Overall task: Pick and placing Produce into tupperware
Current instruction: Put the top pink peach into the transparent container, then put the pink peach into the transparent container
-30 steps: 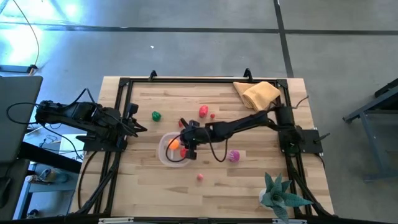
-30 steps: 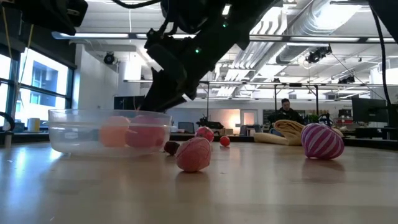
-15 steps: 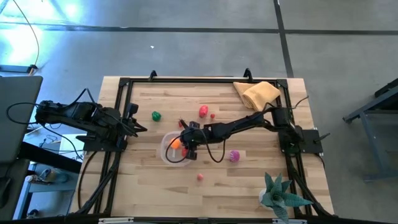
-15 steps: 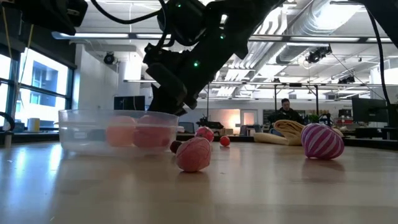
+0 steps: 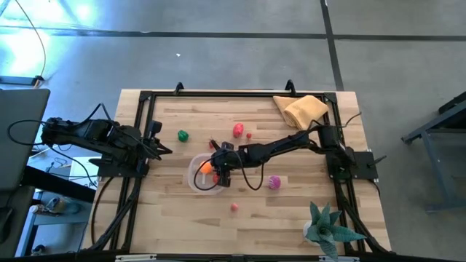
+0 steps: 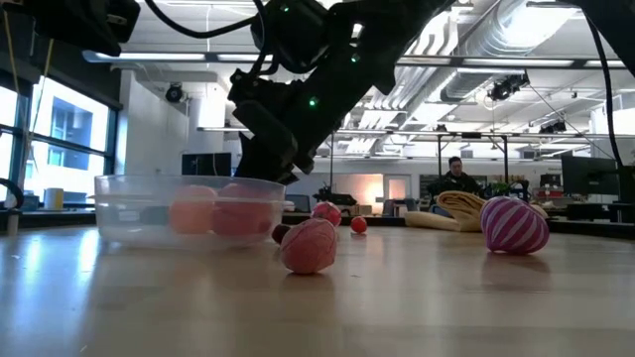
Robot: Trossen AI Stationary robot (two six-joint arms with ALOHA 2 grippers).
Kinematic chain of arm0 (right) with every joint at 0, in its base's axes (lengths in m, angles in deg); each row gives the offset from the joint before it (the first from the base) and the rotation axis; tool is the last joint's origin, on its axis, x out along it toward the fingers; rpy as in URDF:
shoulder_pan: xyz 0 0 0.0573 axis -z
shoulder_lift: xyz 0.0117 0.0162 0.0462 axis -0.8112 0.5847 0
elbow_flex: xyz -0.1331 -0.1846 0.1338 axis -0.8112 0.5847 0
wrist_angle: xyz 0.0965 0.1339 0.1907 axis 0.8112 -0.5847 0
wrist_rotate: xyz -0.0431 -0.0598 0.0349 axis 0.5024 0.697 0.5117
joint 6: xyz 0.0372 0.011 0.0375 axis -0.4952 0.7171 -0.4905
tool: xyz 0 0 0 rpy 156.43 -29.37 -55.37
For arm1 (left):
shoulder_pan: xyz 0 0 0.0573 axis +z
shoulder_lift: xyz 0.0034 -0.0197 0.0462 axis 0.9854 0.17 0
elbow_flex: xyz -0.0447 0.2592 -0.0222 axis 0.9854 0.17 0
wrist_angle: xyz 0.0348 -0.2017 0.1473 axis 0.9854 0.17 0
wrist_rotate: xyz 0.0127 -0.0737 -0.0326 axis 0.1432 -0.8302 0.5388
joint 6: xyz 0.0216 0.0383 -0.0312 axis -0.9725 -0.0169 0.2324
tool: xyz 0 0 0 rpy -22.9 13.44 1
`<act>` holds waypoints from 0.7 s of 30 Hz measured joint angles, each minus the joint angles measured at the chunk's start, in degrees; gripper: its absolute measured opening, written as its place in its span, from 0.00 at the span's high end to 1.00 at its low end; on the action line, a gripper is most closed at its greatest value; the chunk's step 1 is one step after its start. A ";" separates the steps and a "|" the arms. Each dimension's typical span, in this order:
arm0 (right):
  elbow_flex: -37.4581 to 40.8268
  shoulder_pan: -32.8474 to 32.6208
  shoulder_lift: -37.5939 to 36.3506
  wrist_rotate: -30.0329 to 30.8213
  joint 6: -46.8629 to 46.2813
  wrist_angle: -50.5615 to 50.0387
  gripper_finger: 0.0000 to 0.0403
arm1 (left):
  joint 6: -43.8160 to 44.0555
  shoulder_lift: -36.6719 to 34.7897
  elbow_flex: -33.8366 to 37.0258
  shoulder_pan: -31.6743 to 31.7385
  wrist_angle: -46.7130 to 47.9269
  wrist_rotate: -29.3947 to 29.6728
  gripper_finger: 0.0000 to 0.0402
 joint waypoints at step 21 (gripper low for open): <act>0.07 -8.52 -11.31 8.23 0.09 -9.50 0.57 | 0.00 -0.02 0.00 -0.02 0.02 0.00 0.99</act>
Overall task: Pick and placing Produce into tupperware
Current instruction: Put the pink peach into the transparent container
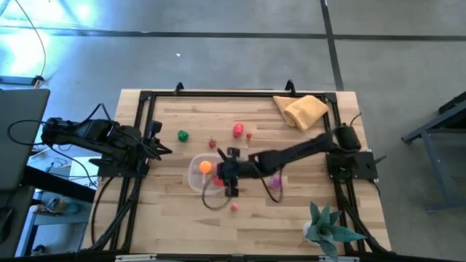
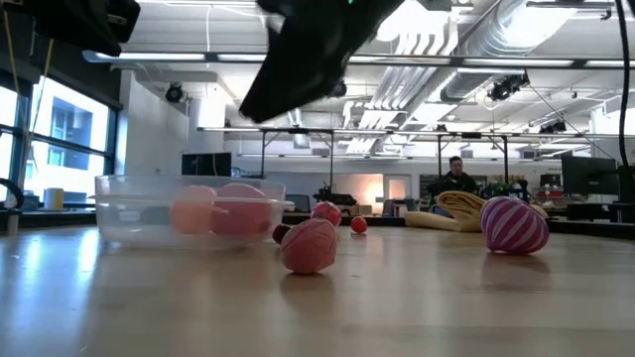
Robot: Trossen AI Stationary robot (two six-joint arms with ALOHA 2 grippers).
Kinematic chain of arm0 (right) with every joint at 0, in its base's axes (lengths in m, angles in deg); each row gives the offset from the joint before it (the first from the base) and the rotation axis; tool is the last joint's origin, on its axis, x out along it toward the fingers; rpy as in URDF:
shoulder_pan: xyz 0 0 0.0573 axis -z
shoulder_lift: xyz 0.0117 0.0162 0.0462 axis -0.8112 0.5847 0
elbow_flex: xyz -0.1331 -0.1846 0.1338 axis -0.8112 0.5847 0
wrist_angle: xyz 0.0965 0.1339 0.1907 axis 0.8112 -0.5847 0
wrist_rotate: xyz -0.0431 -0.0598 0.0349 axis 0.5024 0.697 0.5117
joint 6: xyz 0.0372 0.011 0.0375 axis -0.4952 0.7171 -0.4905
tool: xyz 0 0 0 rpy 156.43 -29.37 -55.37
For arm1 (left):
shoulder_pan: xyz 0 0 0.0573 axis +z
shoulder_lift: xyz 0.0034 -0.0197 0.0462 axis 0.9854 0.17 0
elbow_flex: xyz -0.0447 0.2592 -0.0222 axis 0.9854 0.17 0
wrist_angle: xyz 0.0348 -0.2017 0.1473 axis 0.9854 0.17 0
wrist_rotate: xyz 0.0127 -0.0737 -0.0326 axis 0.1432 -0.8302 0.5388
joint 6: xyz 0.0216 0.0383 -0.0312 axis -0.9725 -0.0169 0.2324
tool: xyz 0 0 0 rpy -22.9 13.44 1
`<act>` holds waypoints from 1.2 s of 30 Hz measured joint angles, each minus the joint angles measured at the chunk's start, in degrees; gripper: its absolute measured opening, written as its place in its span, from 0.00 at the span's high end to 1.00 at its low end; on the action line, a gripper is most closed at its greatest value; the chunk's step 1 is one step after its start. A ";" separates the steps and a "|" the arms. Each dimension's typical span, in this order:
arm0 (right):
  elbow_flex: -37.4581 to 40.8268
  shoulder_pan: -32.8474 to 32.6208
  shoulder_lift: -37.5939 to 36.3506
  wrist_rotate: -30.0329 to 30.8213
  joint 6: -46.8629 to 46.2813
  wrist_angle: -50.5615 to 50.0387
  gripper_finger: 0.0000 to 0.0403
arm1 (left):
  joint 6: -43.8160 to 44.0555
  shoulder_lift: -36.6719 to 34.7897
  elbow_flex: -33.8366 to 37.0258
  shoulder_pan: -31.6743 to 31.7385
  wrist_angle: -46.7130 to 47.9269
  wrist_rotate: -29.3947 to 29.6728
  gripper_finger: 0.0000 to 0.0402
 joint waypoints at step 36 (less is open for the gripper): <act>20.37 -18.82 -1.32 12.79 -20.27 16.62 0.56 | 0.00 0.00 0.00 0.01 -0.02 -0.01 0.99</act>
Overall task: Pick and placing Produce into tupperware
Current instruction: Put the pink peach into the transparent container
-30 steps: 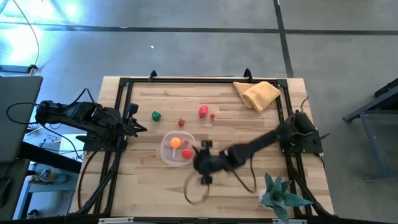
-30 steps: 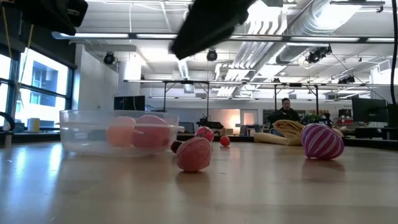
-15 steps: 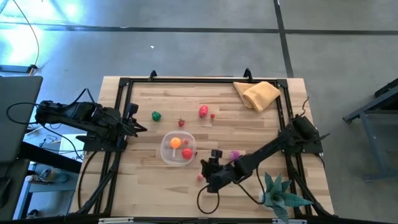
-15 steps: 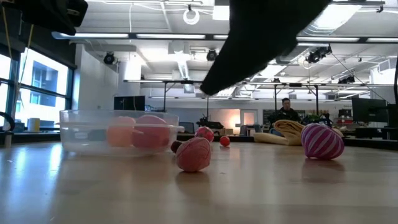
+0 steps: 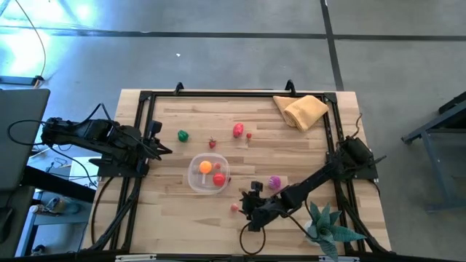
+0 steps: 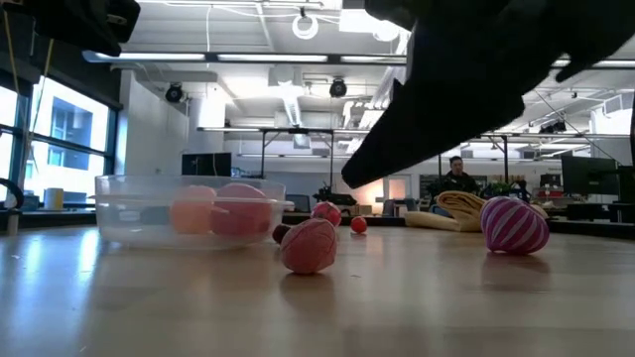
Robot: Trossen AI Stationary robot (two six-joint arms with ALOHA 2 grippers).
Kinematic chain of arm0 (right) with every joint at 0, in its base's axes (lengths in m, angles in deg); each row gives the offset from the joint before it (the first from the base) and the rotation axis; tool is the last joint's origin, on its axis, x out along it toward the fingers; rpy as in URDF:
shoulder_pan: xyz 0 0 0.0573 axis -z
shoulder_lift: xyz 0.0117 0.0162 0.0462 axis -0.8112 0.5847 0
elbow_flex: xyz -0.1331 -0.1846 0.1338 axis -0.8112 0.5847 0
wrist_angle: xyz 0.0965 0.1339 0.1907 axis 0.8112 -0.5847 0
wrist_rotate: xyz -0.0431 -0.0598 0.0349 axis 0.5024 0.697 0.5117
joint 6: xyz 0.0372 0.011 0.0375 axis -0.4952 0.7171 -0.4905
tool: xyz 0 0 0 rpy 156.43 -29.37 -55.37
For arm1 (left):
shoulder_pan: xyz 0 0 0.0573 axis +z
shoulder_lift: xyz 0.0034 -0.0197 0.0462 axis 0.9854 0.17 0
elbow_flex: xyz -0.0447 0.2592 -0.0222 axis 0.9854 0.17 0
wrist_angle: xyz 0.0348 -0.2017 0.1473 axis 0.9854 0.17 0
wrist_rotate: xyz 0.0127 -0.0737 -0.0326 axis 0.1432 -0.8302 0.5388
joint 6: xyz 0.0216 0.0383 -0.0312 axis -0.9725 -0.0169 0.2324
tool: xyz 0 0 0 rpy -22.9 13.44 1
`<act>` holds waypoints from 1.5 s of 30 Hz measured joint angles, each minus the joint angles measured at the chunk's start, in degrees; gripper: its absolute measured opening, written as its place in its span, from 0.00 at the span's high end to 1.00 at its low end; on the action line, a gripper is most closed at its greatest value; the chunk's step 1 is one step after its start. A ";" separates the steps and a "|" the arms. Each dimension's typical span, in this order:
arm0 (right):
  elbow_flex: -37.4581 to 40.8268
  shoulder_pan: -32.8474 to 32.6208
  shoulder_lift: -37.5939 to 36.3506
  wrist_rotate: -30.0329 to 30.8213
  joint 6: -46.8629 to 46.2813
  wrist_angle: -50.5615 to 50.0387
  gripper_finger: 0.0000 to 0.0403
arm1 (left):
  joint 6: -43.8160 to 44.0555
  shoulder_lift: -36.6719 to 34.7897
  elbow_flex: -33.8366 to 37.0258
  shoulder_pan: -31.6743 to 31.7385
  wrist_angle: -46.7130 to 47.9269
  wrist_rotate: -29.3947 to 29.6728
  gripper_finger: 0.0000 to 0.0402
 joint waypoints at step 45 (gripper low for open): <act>0.42 2.47 7.12 -5.51 2.74 11.38 0.43 | 0.00 0.02 0.00 0.00 0.00 0.00 0.99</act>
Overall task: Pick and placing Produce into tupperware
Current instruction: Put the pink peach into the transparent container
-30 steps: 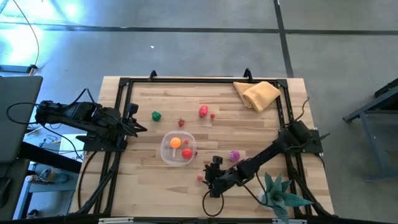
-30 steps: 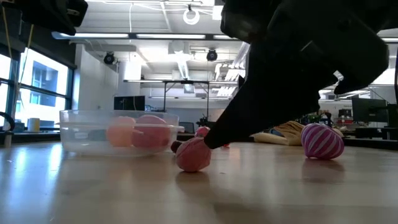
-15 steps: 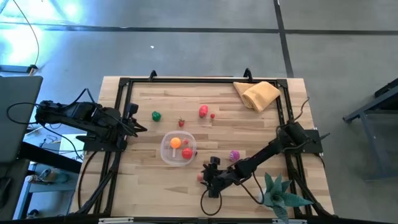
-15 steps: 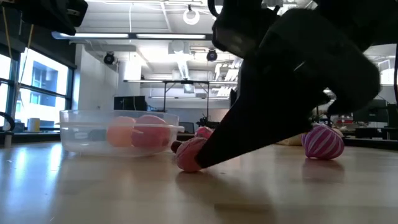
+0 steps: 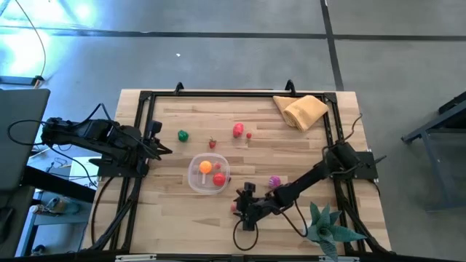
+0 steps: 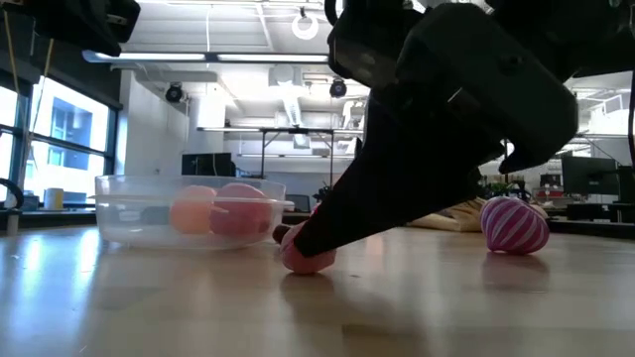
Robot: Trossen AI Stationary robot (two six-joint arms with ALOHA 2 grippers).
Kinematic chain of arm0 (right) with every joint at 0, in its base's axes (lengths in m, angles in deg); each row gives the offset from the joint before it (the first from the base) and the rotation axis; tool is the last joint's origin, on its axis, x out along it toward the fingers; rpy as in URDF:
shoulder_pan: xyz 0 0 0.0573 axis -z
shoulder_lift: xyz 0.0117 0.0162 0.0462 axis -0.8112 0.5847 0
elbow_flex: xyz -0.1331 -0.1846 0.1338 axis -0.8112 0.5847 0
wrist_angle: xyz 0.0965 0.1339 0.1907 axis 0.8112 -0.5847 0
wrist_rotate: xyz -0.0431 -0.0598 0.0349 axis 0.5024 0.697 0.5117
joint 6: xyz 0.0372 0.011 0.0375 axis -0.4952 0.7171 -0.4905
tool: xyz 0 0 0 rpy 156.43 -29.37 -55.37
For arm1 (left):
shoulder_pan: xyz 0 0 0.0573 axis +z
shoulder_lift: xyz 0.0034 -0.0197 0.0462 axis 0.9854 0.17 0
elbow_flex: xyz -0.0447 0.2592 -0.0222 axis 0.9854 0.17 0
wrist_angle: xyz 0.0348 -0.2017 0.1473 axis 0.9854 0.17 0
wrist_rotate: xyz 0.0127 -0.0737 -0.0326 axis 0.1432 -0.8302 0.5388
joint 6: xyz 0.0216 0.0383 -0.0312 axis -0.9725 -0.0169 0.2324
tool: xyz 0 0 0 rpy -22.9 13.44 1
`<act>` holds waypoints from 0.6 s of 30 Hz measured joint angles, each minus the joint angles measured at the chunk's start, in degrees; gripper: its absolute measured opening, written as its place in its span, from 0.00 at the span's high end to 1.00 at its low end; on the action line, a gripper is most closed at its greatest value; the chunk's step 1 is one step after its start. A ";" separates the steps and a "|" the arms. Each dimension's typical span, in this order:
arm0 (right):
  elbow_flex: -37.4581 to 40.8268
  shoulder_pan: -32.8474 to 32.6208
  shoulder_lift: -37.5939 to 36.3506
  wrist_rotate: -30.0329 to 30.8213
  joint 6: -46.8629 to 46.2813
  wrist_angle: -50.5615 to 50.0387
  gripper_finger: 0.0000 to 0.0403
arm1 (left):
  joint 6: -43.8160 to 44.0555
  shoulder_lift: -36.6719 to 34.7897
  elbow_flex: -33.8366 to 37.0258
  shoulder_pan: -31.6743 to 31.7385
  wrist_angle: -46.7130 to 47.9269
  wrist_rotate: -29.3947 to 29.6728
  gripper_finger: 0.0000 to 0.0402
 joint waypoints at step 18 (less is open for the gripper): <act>0.00 0.00 1.34 0.28 0.44 2.04 0.49 | 0.00 -0.02 0.00 0.00 0.00 0.00 0.99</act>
